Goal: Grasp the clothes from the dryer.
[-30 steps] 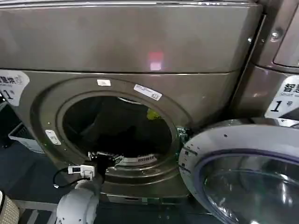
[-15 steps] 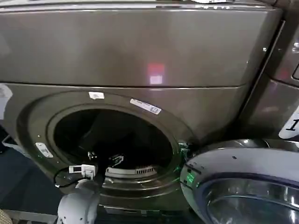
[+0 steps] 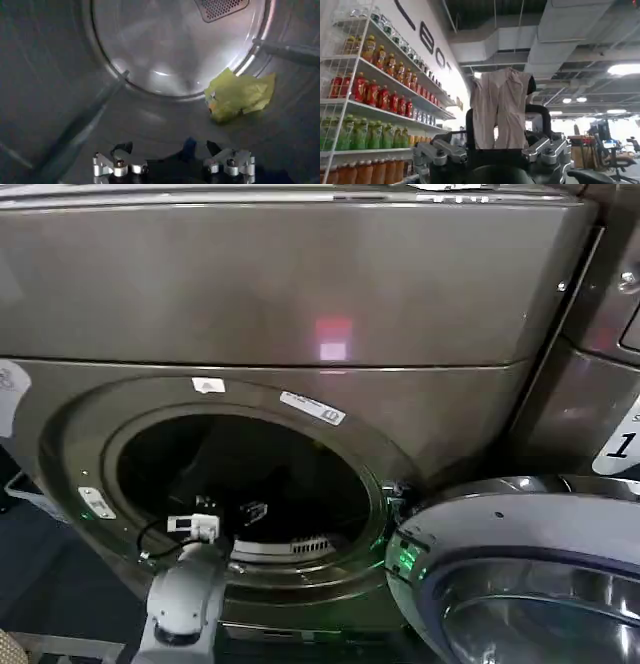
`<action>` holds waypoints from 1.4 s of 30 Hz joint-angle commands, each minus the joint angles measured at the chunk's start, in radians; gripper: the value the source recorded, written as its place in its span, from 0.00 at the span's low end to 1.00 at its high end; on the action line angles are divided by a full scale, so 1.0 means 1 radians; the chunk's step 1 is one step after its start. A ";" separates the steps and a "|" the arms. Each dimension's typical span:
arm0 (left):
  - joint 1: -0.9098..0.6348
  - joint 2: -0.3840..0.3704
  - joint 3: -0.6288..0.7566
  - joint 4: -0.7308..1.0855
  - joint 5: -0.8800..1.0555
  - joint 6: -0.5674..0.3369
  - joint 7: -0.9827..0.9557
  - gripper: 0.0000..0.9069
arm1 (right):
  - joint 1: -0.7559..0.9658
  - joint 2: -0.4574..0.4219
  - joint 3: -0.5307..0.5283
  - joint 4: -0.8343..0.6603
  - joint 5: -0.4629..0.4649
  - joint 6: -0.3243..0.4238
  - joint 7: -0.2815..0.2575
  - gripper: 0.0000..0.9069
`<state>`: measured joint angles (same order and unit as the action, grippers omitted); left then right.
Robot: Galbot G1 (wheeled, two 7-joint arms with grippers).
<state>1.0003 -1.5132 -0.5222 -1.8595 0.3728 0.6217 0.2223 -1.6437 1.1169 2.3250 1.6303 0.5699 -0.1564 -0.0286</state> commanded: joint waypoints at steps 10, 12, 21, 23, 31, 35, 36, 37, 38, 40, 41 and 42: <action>-0.276 0.029 -0.025 0.146 0.905 -0.683 1.072 1.00 | -0.006 -0.005 -0.003 0.002 -0.001 -0.001 -0.002 1.00; -0.292 0.028 -0.017 0.152 0.887 -0.713 1.125 1.00 | -0.006 -0.002 -0.005 0.005 -0.001 -0.002 -0.001 1.00; -0.341 0.059 0.072 0.223 0.991 -0.889 1.125 1.00 | -0.007 -0.003 -0.011 0.004 -0.003 -0.003 -0.002 1.00; -0.362 0.081 0.104 0.245 0.981 -0.878 1.125 1.00 | -0.007 -0.004 -0.013 0.003 -0.015 -0.003 -0.002 1.00; -0.402 0.088 0.139 0.331 0.980 -0.856 1.126 1.00 | -0.009 -0.003 -0.014 -0.003 -0.022 0.000 -0.001 1.00; -0.419 0.077 0.141 0.379 0.988 -0.844 1.125 1.00 | -0.004 -0.002 -0.019 0.001 -0.026 0.000 0.000 1.00; -0.426 0.076 0.146 0.393 0.988 -0.840 1.125 1.00 | -0.003 -0.002 -0.021 0.001 -0.026 0.000 0.000 1.00; -0.429 0.075 0.148 0.401 0.987 -0.831 1.125 1.00 | -0.004 -0.002 -0.021 0.002 -0.027 0.001 0.000 1.00; -0.432 0.074 0.149 0.409 0.982 -0.826 1.125 1.00 | -0.004 -0.003 -0.021 0.002 -0.027 0.001 0.000 1.00; -0.438 0.072 0.151 0.424 0.984 -0.813 1.125 1.00 | -0.006 -0.002 -0.020 0.000 -0.027 0.001 0.000 1.00; -0.441 0.073 0.152 0.429 0.982 -0.807 1.125 1.00 | -0.006 -0.001 -0.021 -0.001 -0.028 0.003 0.000 1.00; -0.446 0.075 0.152 0.442 0.977 -0.802 1.125 1.00 | -0.005 -0.001 -0.023 -0.002 -0.030 0.003 0.000 1.00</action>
<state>0.5854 -1.4459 -0.3925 -1.5086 1.3370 -0.1919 1.3232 -1.6485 1.1156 2.3040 1.6300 0.5437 -0.1548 -0.0287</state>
